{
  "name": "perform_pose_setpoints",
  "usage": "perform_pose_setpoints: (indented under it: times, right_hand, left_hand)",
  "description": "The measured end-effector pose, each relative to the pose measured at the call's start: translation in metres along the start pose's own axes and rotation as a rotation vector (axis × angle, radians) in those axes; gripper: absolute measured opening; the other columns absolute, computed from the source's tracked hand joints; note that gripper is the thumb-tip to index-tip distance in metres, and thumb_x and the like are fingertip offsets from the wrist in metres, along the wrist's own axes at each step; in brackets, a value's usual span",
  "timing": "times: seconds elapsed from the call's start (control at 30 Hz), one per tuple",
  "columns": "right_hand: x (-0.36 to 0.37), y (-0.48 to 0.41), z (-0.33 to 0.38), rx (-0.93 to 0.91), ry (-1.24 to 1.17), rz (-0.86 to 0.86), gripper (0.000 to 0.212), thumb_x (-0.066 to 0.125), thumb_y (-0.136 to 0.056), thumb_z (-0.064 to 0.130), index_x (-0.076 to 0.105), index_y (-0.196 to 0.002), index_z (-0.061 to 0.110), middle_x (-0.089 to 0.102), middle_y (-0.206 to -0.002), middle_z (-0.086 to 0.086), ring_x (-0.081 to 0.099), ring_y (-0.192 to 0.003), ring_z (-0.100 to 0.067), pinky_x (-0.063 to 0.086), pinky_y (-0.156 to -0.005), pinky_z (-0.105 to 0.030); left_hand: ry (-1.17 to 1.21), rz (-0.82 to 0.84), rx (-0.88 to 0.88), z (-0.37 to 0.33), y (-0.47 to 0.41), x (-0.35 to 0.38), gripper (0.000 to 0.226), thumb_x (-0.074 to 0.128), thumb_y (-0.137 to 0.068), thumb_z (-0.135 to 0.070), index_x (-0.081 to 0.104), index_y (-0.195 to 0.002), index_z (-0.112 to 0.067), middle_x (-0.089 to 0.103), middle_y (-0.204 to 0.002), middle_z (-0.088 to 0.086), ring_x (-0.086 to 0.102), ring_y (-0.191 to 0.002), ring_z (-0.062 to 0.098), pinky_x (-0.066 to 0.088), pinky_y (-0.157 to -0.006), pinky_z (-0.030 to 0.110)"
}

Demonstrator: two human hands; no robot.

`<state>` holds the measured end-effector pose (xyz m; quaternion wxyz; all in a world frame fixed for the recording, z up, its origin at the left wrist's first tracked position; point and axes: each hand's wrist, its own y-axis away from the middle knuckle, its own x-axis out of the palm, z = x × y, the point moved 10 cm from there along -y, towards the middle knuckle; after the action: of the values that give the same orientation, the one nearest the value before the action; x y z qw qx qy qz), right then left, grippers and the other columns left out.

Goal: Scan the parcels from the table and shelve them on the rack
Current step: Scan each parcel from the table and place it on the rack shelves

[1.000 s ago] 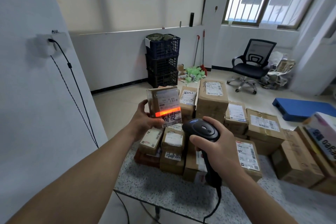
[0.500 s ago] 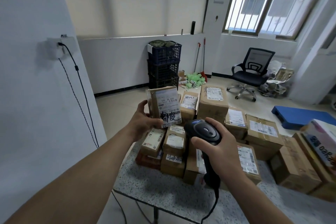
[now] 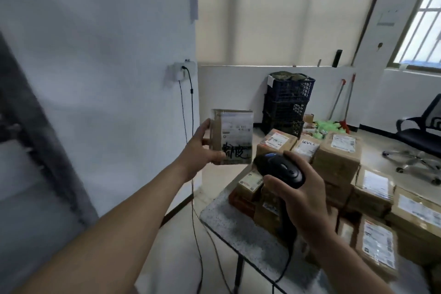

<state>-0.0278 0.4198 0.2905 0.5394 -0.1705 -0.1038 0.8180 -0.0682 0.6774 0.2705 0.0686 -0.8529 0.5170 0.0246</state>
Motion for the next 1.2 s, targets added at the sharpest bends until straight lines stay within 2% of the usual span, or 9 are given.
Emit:
perform_pose_setpoints:
  times: [0.07,0.17,0.3,0.37,0.43,0.6,0.77,1.1,1.2]
  right_hand:
    - [0.014,0.015,0.015,-0.016,-0.031,0.062,0.070,0.089,-0.069,0.026,0.060,-0.133,0.025,0.065,-0.112,0.013,0.068,-0.102,-0.013,0.061,-0.081,-0.030]
    - [0.037,0.038,0.037,-0.043,-0.074,0.145,0.067,0.087,-0.075,0.011,0.058,-0.135,0.019,0.062,-0.108,0.016,0.064,-0.096,-0.004,0.058,-0.069,-0.016]
    - [0.074,0.069,0.063,-0.088,-0.089,0.257,0.065,0.087,-0.074,0.011,0.057,-0.120,0.047,0.067,-0.107,0.009,0.068,-0.097,-0.019,0.061,-0.085,-0.044]
    - [0.094,0.085,0.079,-0.120,-0.100,0.307,0.069,0.088,-0.074,0.015,0.057,-0.102,0.069,0.071,-0.098,0.004,0.070,-0.089,-0.022,0.061,-0.079,-0.044]
    - [0.113,0.098,0.093,-0.137,-0.117,0.346,0.062,0.086,-0.068,0.028,0.055,-0.095,0.074,0.072,-0.096,0.010,0.069,-0.082,-0.017,0.060,-0.074,-0.038]
    - [0.164,0.125,0.122,-0.145,-0.186,0.433,0.060,0.080,-0.059,0.041,0.063,-0.117,0.042,0.072,-0.097,0.015,0.070,-0.084,-0.017,0.062,-0.078,-0.051]
    - [0.216,0.153,0.163,-0.174,-0.214,0.472,0.057,0.080,-0.061,0.030,0.059,-0.094,0.071,0.071,-0.098,0.020,0.070,-0.082,-0.018,0.061,-0.079,-0.052]
    - [0.332,0.222,0.235,-0.182,-0.280,0.504,0.068,0.079,-0.060,0.031,0.064,-0.127,0.033,0.074,-0.106,0.011,0.070,-0.100,-0.014,0.059,-0.093,-0.051]
    - [0.363,0.239,0.253,-0.186,-0.297,0.506,0.066,0.081,-0.059,0.034,0.064,-0.122,0.042,0.073,-0.106,0.014,0.070,-0.101,-0.016,0.059,-0.092,-0.052]
  left_hand:
    - [-0.015,-0.067,0.009,-0.010,0.033,-0.021,0.103,0.075,-0.079,0.011,0.026,-0.156,-0.036,0.052,-0.122,0.008,0.055,-0.116,0.023,0.062,-0.080,0.043]
    - [-0.032,-0.162,0.005,-0.021,0.084,-0.053,0.103,0.073,-0.080,0.012,0.025,-0.156,-0.038,0.055,-0.117,0.008,0.060,-0.113,0.025,0.061,-0.072,0.031]
    - [-0.072,-0.281,0.013,-0.038,0.152,-0.099,0.100,0.072,-0.080,0.013,0.029,-0.153,-0.039,0.058,-0.113,0.012,0.065,-0.103,0.025,0.057,-0.066,0.024]
    - [-0.081,-0.342,0.025,-0.046,0.182,-0.123,0.097,0.071,-0.078,0.015,0.033,-0.150,-0.039,0.058,-0.113,0.016,0.065,-0.102,0.028,0.057,-0.064,0.026]
    - [-0.086,-0.404,0.042,-0.056,0.210,-0.148,0.095,0.072,-0.076,0.017,0.038,-0.144,-0.040,0.057,-0.115,0.018,0.064,-0.104,0.030,0.060,-0.064,0.031]
    - [-0.079,-0.519,0.068,-0.075,0.270,-0.207,0.094,0.076,-0.064,0.013,0.041,-0.134,-0.038,0.058,-0.113,0.021,0.066,-0.098,0.031,0.060,-0.067,0.038]
    - [-0.111,-0.582,0.101,-0.099,0.328,-0.264,0.092,0.075,-0.051,0.000,0.042,-0.129,-0.037,0.060,-0.113,0.017,0.065,-0.102,0.030,0.058,-0.069,0.036]
    - [-0.238,-0.608,0.167,-0.151,0.432,-0.375,0.087,0.076,-0.055,-0.004,0.041,-0.123,-0.048,0.063,-0.113,0.012,0.066,-0.102,0.030,0.059,-0.066,0.034]
    - [-0.255,-0.648,0.193,-0.163,0.460,-0.410,0.088,0.076,-0.054,-0.006,0.041,-0.126,-0.043,0.062,-0.113,0.014,0.066,-0.100,0.028,0.058,-0.064,0.032]
